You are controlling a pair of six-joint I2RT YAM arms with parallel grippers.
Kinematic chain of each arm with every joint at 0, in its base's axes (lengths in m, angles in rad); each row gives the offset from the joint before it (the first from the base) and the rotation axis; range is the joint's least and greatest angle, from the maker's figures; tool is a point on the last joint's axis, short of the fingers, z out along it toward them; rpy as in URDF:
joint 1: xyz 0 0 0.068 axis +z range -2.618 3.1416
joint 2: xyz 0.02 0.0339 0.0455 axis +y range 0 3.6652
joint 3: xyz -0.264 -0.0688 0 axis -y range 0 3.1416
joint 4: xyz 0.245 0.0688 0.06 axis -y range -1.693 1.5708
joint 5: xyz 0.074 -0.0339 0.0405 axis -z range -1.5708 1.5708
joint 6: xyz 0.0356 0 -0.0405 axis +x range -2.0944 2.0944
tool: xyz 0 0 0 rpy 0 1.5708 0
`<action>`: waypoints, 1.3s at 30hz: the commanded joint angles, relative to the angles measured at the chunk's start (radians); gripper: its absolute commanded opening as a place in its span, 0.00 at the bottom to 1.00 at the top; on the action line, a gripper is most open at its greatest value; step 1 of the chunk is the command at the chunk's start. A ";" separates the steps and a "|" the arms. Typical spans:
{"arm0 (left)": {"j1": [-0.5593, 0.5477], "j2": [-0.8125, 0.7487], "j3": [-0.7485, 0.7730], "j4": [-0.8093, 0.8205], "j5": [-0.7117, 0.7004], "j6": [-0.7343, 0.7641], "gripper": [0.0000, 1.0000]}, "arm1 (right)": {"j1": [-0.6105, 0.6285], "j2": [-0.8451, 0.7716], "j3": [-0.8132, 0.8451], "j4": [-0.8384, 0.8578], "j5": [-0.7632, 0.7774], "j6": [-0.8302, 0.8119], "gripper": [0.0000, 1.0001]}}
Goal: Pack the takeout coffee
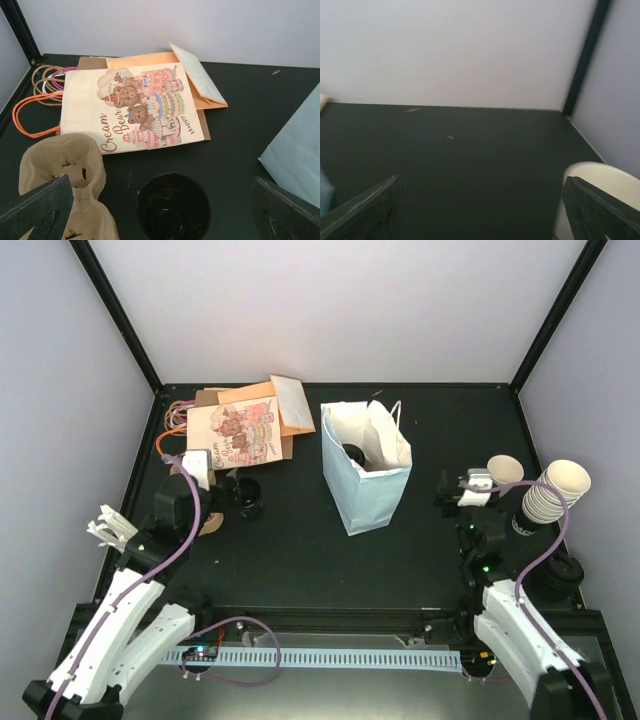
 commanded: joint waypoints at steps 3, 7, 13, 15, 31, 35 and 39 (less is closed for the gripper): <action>0.034 -0.173 -0.136 0.148 0.033 0.059 0.99 | -0.184 0.211 -0.149 0.459 -0.142 0.081 0.86; 0.045 -0.210 -0.179 0.339 0.078 0.109 0.99 | -0.198 0.266 -0.108 0.470 -0.139 0.015 0.89; 0.048 -0.131 -0.201 0.358 -0.006 0.093 0.99 | -0.216 0.528 -0.031 0.655 -0.185 -0.003 0.90; 0.048 -0.130 -0.215 0.377 -0.018 0.063 0.99 | -0.231 0.589 -0.010 0.681 -0.185 0.007 0.91; 0.048 -0.009 -0.256 0.542 -0.002 0.127 0.99 | -0.279 0.781 0.109 0.633 -0.197 0.056 1.00; 0.066 -0.057 -0.338 0.721 -0.027 0.210 0.99 | -0.254 0.771 0.082 0.675 -0.185 0.024 1.00; 0.090 0.059 -0.424 0.868 -0.070 0.238 0.99 | -0.259 0.773 0.103 0.632 -0.199 0.033 1.00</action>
